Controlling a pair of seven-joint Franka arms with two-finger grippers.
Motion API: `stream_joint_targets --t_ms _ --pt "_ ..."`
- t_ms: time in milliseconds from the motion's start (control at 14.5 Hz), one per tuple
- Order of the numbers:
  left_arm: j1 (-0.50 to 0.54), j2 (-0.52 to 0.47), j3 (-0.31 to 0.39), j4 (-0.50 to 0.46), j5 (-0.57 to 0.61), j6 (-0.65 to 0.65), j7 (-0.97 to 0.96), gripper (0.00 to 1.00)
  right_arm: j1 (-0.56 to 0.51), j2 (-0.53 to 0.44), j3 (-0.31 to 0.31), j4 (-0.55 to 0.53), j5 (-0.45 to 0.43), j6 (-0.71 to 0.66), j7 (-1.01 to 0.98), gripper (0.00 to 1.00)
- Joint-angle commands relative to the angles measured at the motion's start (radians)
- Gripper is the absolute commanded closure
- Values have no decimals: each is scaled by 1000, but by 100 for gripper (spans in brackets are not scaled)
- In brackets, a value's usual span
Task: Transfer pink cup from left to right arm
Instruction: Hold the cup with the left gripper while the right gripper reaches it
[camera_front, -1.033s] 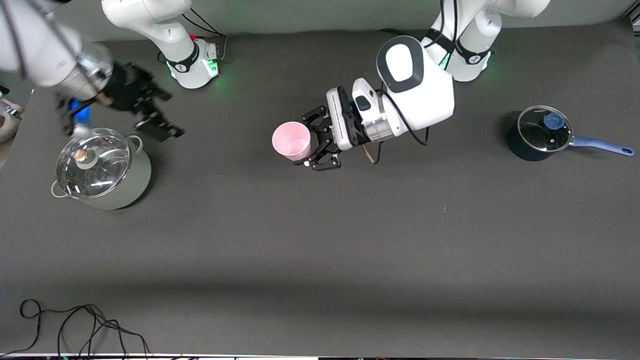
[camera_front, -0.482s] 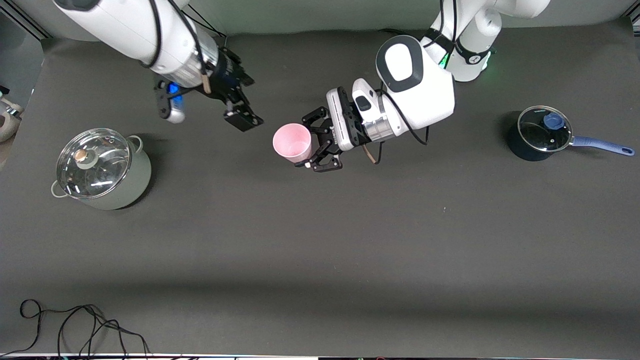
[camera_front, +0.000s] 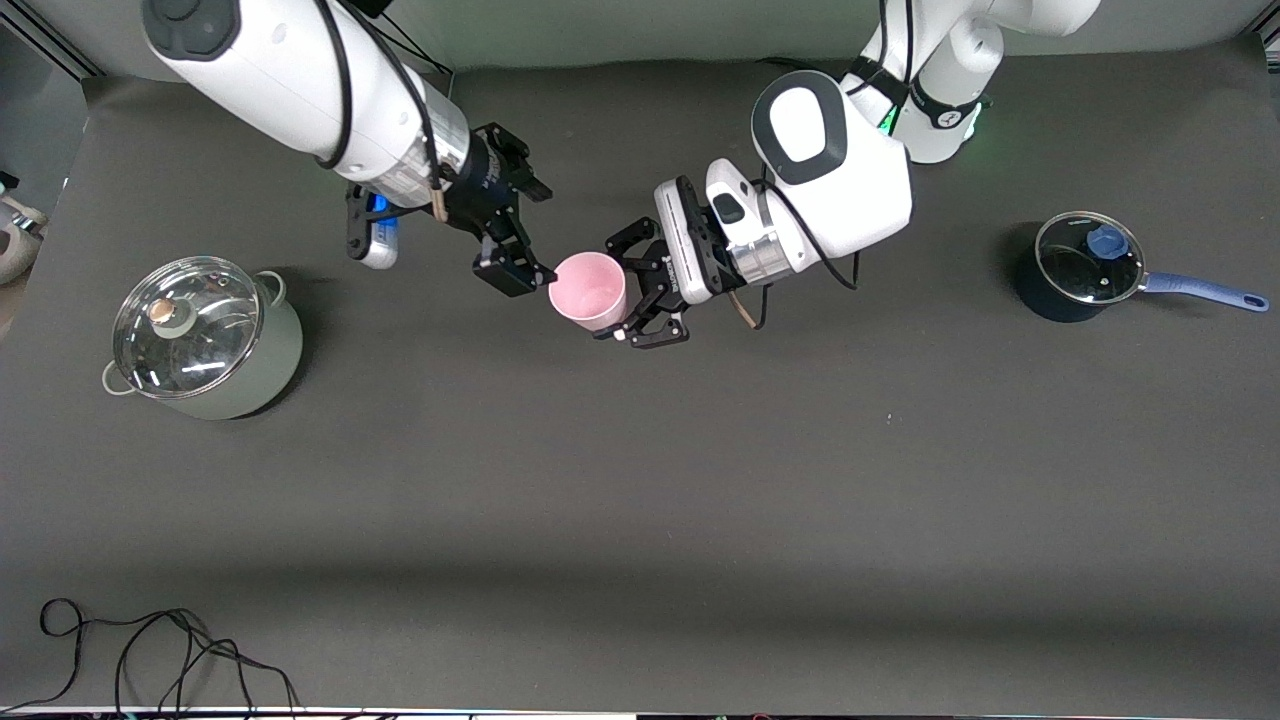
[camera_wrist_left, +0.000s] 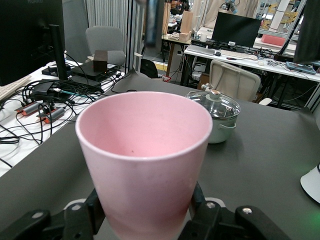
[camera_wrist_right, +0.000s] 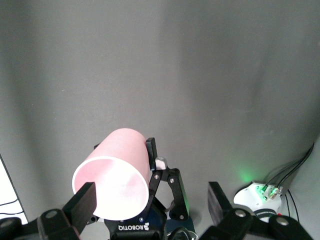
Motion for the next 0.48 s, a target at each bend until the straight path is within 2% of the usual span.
stream_joint_targets --t_ms 0,344,413 --pt "-11 -11 1 -7 -18 20 -2 50 32 47 -10 43 20 12 42 1" --pt "-11 -10 1 -7 -19 21 -2 50 49 67 -12 43 15 14 32 4" --pt "-11 -10 1 -7 -19 21 -2 50 49 67 -12 43 14 14 28 19"
